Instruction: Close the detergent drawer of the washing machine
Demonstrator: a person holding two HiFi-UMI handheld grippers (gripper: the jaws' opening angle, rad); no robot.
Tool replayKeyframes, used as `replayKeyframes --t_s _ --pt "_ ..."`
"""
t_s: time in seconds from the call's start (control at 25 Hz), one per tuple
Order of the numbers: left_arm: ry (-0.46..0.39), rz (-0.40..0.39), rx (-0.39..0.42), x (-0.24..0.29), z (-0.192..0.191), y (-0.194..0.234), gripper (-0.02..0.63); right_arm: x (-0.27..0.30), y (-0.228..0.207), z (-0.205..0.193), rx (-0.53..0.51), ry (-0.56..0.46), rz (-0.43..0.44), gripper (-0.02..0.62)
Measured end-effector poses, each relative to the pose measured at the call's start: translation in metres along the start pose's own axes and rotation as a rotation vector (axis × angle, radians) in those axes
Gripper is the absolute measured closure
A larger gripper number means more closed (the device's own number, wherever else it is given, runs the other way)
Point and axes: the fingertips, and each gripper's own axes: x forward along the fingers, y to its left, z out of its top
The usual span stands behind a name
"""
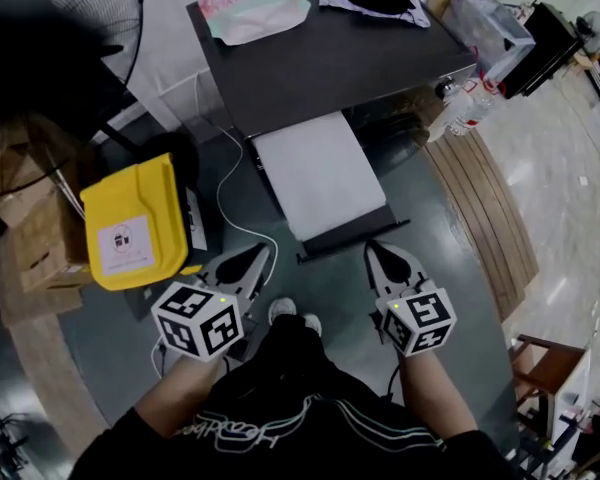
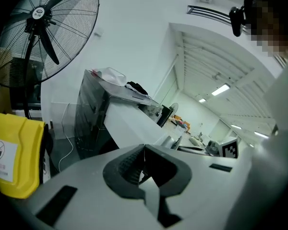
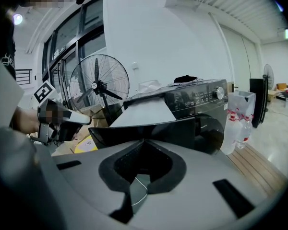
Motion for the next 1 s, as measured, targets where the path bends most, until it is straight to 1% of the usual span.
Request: replayKeyframes --t_s 0.16,0.32,0.6,0.76,0.88,1.0 --pt "-0.003 -0.009 0.024 -0.003 0.024 0.007 0.581 0.009 -0.001 0.005 0.035 0.001 -0.024 0.569" --pt "-0.005 -0.020 0.046 -0.008 0.037 0.012 0.581 0.013 -0.003 0.011 0.034 0.008 -0.044 0.569" --pt "-0.010 -0.044 0.022 -0.015 0.042 0.026 0.581 0.021 -0.004 0.017 0.037 0.006 -0.069 0.571" --pt "-0.005 -0.039 0.032 -0.018 0.042 0.036 0.581 0.027 -0.004 0.019 0.039 -0.008 -0.078 0.569" --pt "-0.004 -0.042 0.023 -0.020 0.043 0.041 0.581 0.034 -0.004 0.019 0.042 -0.015 -0.085 0.569" --pt "-0.010 -0.052 0.038 -0.026 0.051 0.041 0.581 0.038 -0.004 0.021 0.052 -0.018 -0.092 0.569"
